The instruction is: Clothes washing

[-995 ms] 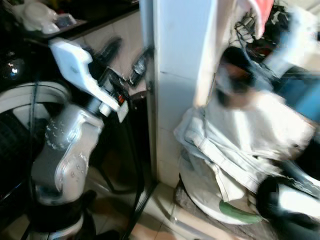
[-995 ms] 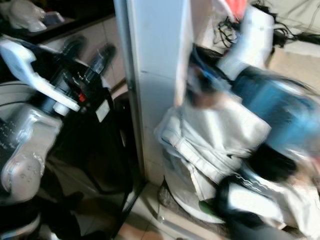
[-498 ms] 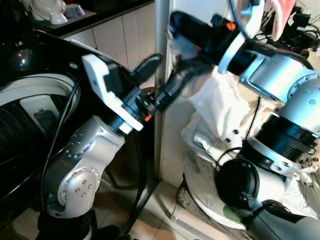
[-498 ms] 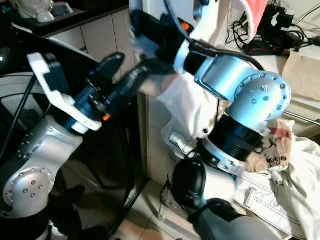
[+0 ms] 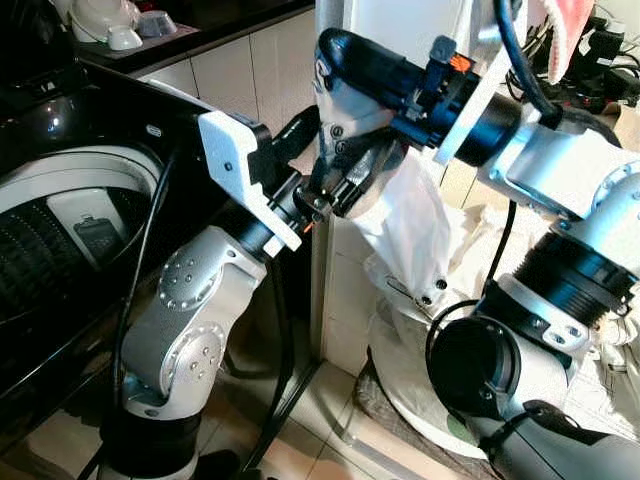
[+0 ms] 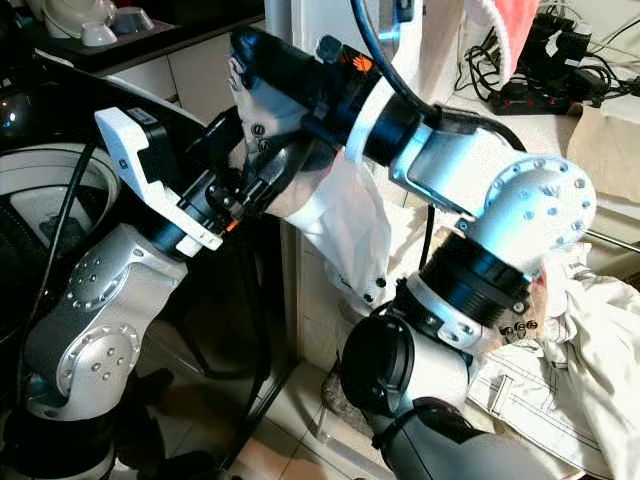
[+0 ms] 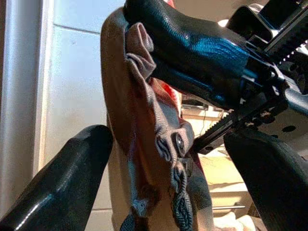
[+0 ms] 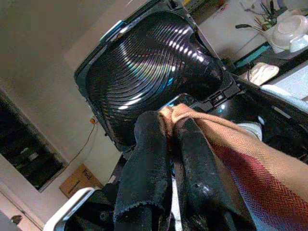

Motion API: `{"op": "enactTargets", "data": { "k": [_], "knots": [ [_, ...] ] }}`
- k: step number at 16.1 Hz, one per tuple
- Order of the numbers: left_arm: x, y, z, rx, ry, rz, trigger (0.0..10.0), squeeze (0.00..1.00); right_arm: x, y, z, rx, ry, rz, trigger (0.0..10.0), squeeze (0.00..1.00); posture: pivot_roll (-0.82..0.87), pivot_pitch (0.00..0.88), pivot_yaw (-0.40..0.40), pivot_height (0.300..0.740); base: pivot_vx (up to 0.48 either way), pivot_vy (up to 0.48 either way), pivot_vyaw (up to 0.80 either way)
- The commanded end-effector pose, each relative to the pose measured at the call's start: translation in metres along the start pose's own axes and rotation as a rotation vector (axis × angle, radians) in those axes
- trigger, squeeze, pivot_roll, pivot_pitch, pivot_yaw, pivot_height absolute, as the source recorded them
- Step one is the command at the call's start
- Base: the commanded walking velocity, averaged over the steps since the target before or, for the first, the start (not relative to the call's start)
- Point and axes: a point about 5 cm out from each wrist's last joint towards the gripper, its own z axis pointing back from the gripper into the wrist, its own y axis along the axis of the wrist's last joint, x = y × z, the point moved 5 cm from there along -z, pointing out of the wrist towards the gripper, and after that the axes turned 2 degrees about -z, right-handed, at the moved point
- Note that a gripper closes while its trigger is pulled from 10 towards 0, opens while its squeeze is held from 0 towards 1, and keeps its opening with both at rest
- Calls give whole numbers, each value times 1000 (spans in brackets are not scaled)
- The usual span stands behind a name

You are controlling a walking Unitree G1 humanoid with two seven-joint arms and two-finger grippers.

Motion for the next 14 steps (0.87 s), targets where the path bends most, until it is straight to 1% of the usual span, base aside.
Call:
{"op": "enactTargets", "data": {
  "k": [1, 2, 3, 6, 9, 12, 14],
  "knots": [
    [11, 3, -2, 22, -54, 15, 10000, 39, -6, -19, -9, -39, 44, -35, 0, 0, -46, 0, -8, 740, 0, 0, 0],
    [10, 0, -1, 16, -52, 27, 0, 16, -5, -20, -7, -38, 36, -38, 0, 0, -46, 0, -6, 740, 0, 0, 0],
    [10, -3, 1, 2, -58, 23, 0, 0, -4, -20, -6, -36, 27, -40, 0, 0, -45, 0, -3, 740, 0, 0, 0],
    [8, -8, 5, -28, -51, 29, 0, 0, -2, -20, -3, -34, 18, -41, 0, 0, -42, 0, -2, 740, 0, 0, 0],
    [5, -9, 7, -33, -43, 17, 0, 0, -2, -21, -1, -37, 11, -40, 0, 0, -40, 0, -2, 740, 0, 0, 0],
    [-2, -7, 10, -29, -15, 9, 0, 0, -2, -20, 0, -38, 6, -41, 0, 0, -38, 0, -2, 740, 0, 0, 0],
    [-3, -6, 11, -30, -12, 2, 0, 0, -2, -20, 0, -39, 6, -40, 0, 0, -38, 0, -3, 740, 0, 0, 0]
  ]
}}
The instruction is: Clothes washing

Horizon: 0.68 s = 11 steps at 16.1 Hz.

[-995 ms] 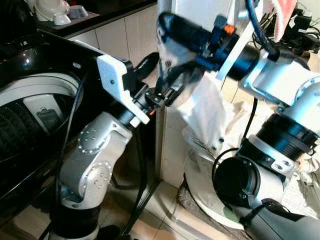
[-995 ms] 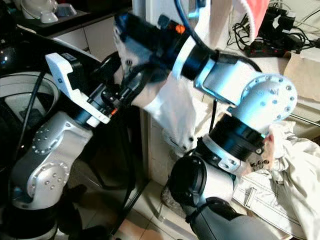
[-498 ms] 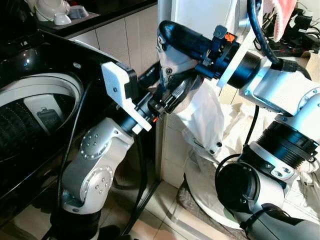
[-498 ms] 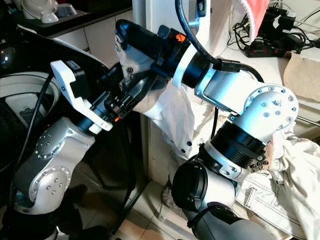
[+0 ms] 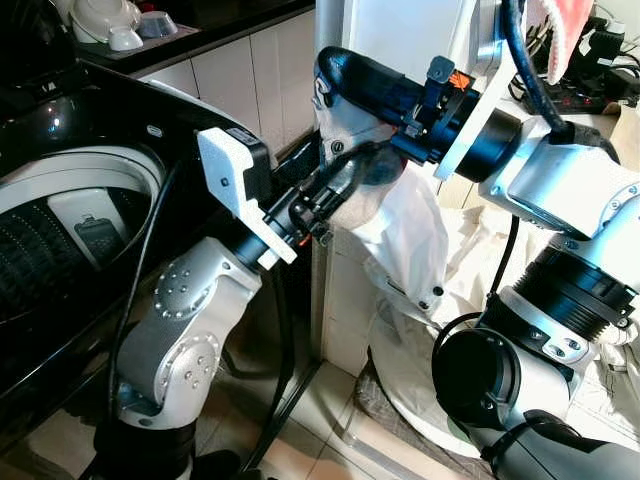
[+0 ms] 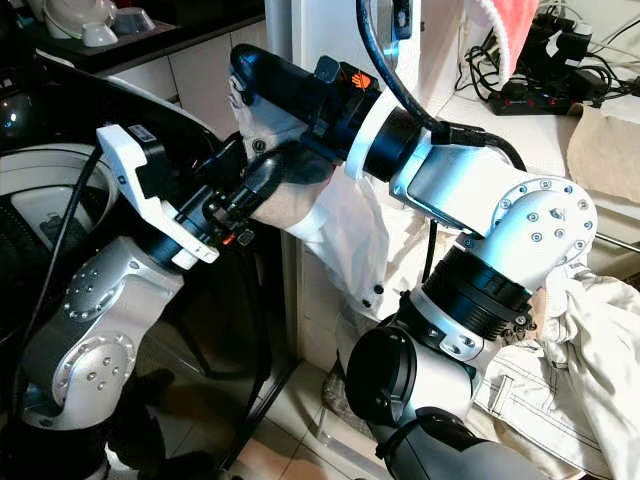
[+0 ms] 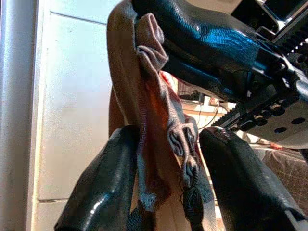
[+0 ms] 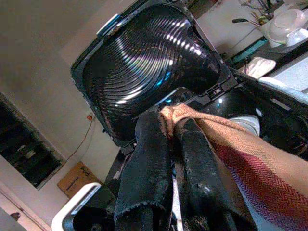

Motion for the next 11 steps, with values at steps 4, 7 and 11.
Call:
{"op": "enactTargets", "data": {
  "k": [4, 7, 11],
  "knots": [
    [-5, 1, 3, -8, 13, -11, 0, 0, -2, -13, -5, -33, 21, -31, 0, 0, -35, 0, -3, 740, 0, 0, 0],
    [-6, 0, 5, -15, 10, -8, 0, 0, -3, -12, -5, -30, 16, -29, 0, 0, -33, 0, 1, 740, 0, 0, 0],
    [-11, 0, 5, -19, 30, -20, 0, 0, -4, -12, -5, -29, 11, -24, 2078, 0, -31, 0, 3, 740, 0, 0, 0]
  ]
}}
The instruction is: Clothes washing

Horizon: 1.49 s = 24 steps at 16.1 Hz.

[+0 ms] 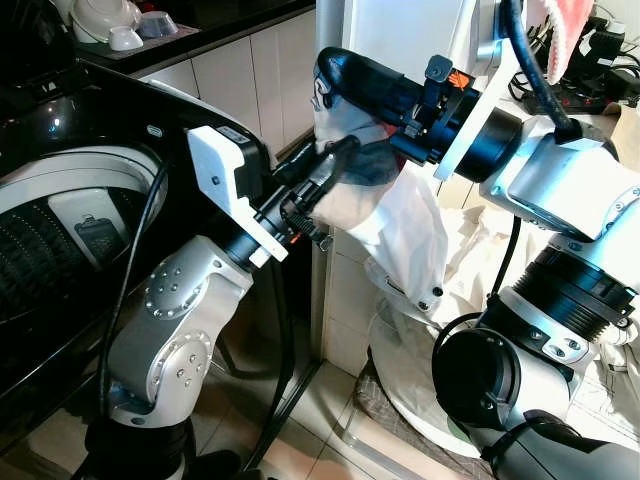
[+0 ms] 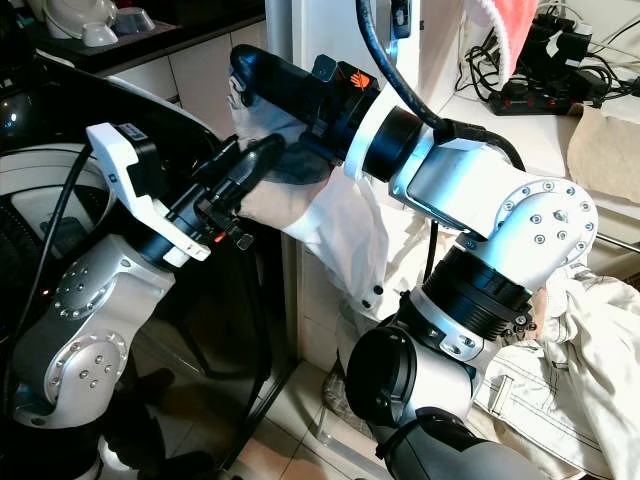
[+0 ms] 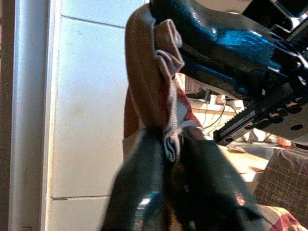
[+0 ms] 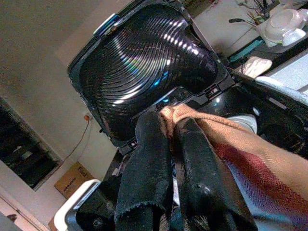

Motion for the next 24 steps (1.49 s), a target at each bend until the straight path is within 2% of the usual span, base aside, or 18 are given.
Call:
{"op": "enactTargets", "data": {
  "k": [1, 2, 3, 7, 8, 9, 10, 11, 12, 13, 15, 16, 17, 20, 21, 22, 23, 24],
  "knots": [
    [-6, -1, 2, -12, 19, -5, 0, 0, -3, -11, -5, -29, 28, -22, 4039, 0, -31, 0, 3, 740, 0, 0, 0],
    [-9, 0, 2, -13, 32, -15, 0, 0, -2, -10, -4, -32, 21, -10, 10000, 627, -31, 0, 4, 740, 0, 0, 0],
    [-13, 1, 3, -10, 50, -22, 0, 0, -3, -10, -4, -28, 32, -14, 10000, 1000, -31, 0, 4, 740, 0, 0, 0],
    [-32, 8, 4, -12, 111, -93, 0, 0, -2, -3, 0, 11, 17, -3, 10000, 1000, -28, 0, 9, 740, 0, 0, 0],
    [-45, 14, 4, -13, 149, -137, 0, 0, 2, 1, 5, 28, -25, 27, 10000, 592, -26, 0, 10, 740, 0, 0, 0],
    [-66, 26, 4, -14, 209, -226, 0, 0, 5, 5, 12, 24, -81, 107, 10000, 0, -25, 0, 10, 740, 0, 0, 0],
    [-85, 38, 4, -18, 277, -321, 0, 0, 7, 7, 16, 19, -121, 176, 10000, 0, -24, 0, 10, 740, 0, 0, 0],
    [-121, 69, 4, -35, 397, -562, 0, 0, 7, 9, 21, 8, -167, 287, 10000, 0, -21, 0, 9, 740, 0, 0, 0],
    [-131, 81, 4, -44, 432, -655, 0, 0, 6, 9, 22, 7, -172, 310, 10000, 0, -21, 0, 9, 740, 0, 0, 0],
    [-160, 130, 5, -4, 575, -873, 0, 0, 4, 11, 22, 20, -187, 403, 10000, 0, -18, 0, 11, 740, 0, 0, 0],
    [-160, 218, 6, 201, 720, -1174, 0, 0, -1, 10, 22, 30, -205, 537, 10000, 0, -18, 0, 18, 740, 0, 0, 0],
    [-142, 271, 11, 389, 794, -1351, 0, 0, -4, 10, 21, 41, -204, 592, 10000, 0, -18, 0, 18, 740, 0, 0, 0],
    [-135, 287, 13, 456, 820, -1396, 0, 0, -5, 9, 20, 43, -194, 601, 10000, 0, -12, 0, 15, 740, 0, 0, 0],
    [-193, 250, 14, 225, 936, -1263, 0, 0, 2, -8, 15, 6, -195, 637, 10000, 0, -9, 0, 18, 740, 0, 0, 0],
    [-221, 206, 17, 62, 960, -1184, 0, 0, 9, -20, 14, -38, -222, 677, 10000, 0, -21, 0, 22, 740, 0, 0, 0],
    [-245, 160, 26, -188, 979, -1244, 0, 0, 16, -33, 14, -91, -249, 716, 10000, 0, -22, 0, 22, 740, 0, 0, 0],
    [-255, 140, 34, -317, 978, -1288, 588, 0, 18, -39, 15, -116, -255, 731, 10000, 0, -22, 0, 22, 740, 0, 0, 0],
    [-266, 109, 46, -461, 968, -1289, 3020, 0, 21, -49, 17, -151, -258, 749, 10000, 0, -22, 0, 20, 740, 0, 0, 0]
  ]
}}
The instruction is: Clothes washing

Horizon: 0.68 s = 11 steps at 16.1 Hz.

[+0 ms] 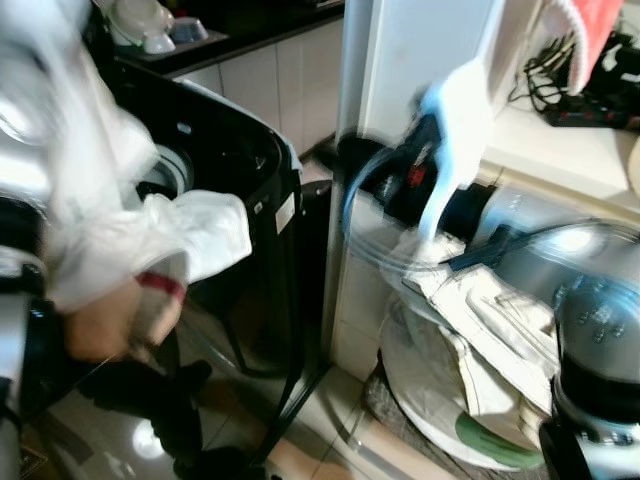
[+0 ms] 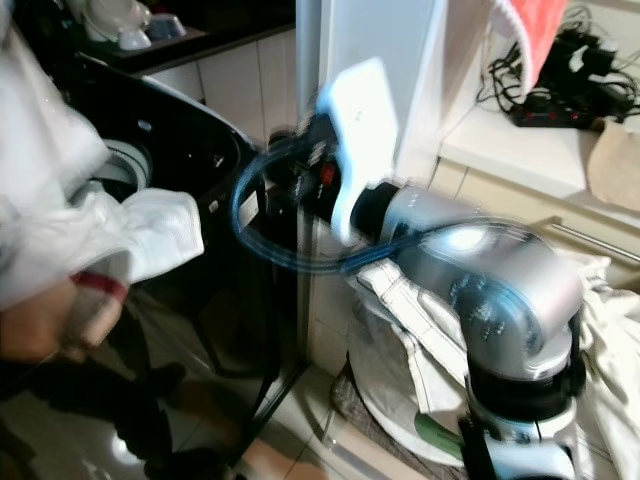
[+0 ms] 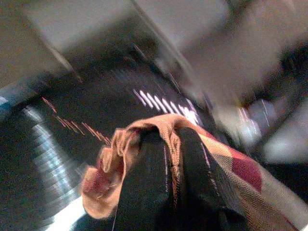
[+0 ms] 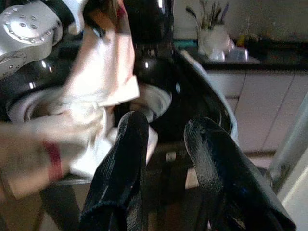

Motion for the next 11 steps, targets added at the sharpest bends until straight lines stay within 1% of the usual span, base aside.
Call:
{"op": "enactTargets", "data": {
  "k": [1, 2, 3, 4, 5, 6, 7, 8, 11],
  "knots": [
    [-4, 4, -2, 5, 10, -34, 5843, 0, -3, 3, 1, 13, 4, 34, 10000, 0, -23, 0, 20, 740, 0, 0, 0],
    [13, -10, 1, -46, -55, -68, 8784, 0, -5, -5, 2, -22, 4, 55, 10000, 0, -26, 0, 22, 740, 0, 0, 0],
    [26, -22, 5, -103, -126, -70, 10000, 0, -7, -12, 3, -57, 16, 67, 10000, 0, -27, 0, 21, 740, 0, 0, 0],
    [37, -33, 9, -167, -191, -55, 10000, 0, -11, -18, 5, -94, 48, 72, 10000, 0, -27, 0, 21, 740, 0, 0, 0],
    [51, -46, 15, -250, -294, -44, 10000, 0, -16, -25, 7, -127, 95, 78, 10000, 0, -25, 0, 19, 740, 0, 0, 0],
    [59, -49, 20, -281, -384, -16, 10000, 329, -18, -26, 8, -130, 113, 74, 10000, 0, -25, 0, 19, 740, 0, 0, 0],
    [67, -51, 24, -319, -484, 21, 10000, 1000, -19, -28, 10, -130, 129, 74, 10000, 0, -24, 0, 18, 740, 0, 0, 0],
    [67, -50, 27, -337, -553, 20, 10000, 1000, -19, -30, 10, -138, 132, 70, 10000, 0, -19, 0, 15, 740, 0, 0, 0],
    [64, -49, 32, -345, -615, 32, 10000, 1000, -16, -34, 10, -156, 124, 66, 10000, 0, -19, 0, 18, 740, 0, 0, 0]
  ]
}}
